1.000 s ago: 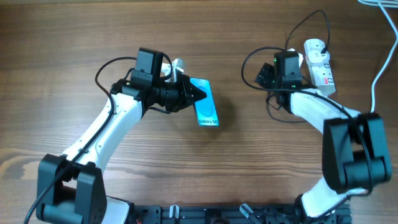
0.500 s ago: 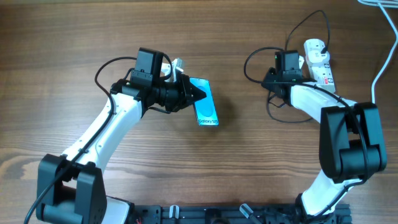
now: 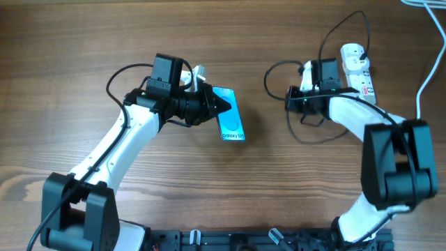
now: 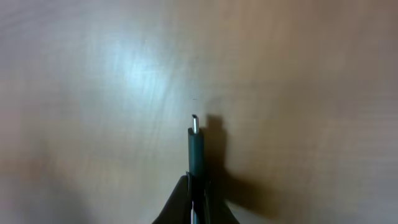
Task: Plug charger to phone and switch on socket
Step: 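Move the right gripper to the black cable connector and grasp it, then carry the connector with the right gripper toward the phone's bottom port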
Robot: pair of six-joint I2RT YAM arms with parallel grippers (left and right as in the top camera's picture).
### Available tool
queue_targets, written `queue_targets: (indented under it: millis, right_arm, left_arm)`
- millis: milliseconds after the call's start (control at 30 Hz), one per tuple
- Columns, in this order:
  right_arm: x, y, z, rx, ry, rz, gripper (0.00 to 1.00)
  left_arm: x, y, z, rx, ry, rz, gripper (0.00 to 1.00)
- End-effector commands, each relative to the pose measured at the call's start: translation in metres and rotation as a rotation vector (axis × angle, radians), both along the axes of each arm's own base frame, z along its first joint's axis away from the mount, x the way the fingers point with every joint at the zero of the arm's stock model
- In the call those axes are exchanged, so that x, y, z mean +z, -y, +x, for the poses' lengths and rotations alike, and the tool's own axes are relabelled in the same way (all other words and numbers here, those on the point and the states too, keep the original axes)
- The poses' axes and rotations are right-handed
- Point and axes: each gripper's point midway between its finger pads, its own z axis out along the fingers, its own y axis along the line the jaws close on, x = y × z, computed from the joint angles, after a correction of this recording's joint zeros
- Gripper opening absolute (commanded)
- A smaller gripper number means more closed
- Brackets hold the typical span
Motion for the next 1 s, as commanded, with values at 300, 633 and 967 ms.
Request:
queue_targets:
  millis: [300,633,967]
  right_arm:
    - [0.148,-0.060,-0.110,0.466,0.124,0.342,0.04]
    - [0.220,-0.099,-0.190,0.715,0.211,0.988,0.04]
    - [0.211,-0.101,-0.180,0.702,0.201,1.105,0.04]
  left_arm:
    - [0.007,0.004,0.003,-0.026,0.047,-0.019,0.04]
    - [0.069,0.030,0.026,-0.112,0.285,-0.261,0.04]
    - [0.119,0.038,0.046,-0.079,0.424,-0.393,0.04]
